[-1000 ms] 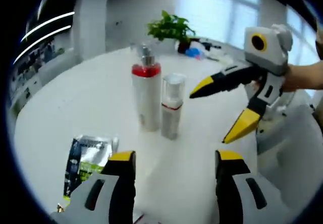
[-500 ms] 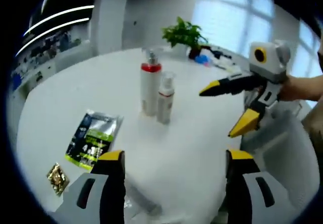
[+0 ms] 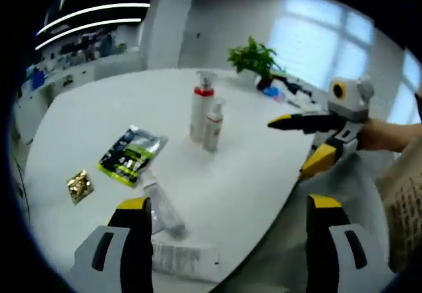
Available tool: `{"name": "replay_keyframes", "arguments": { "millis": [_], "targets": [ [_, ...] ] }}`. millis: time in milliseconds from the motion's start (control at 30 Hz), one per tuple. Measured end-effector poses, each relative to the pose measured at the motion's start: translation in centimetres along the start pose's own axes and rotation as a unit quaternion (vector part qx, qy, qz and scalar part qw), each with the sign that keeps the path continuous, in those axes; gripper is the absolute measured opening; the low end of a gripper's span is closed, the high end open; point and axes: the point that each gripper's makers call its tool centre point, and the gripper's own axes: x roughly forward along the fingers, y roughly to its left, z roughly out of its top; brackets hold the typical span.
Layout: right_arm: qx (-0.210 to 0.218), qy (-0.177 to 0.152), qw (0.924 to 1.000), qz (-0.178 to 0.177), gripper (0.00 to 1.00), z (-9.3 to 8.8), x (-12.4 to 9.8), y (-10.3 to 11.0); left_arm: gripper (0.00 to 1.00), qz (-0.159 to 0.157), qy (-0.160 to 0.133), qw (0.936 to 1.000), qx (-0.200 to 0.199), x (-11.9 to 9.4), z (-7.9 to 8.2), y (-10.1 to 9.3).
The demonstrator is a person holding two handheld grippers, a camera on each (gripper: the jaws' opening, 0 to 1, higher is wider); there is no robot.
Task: Arrange the skincare products in the storage area until every visible bottle or jar stands upright without overlapping.
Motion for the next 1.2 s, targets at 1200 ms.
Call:
{"name": "replay_keyframes", "arguments": {
  "millis": [1200],
  "targets": [
    [0.007, -0.019, 0.9995, -0.023, 1.0, -0.3, -1.7, 2.0, 0.97, 0.069, 0.013, 0.9975, 0.011, -5.0, -2.7, 0.6]
  ]
}}
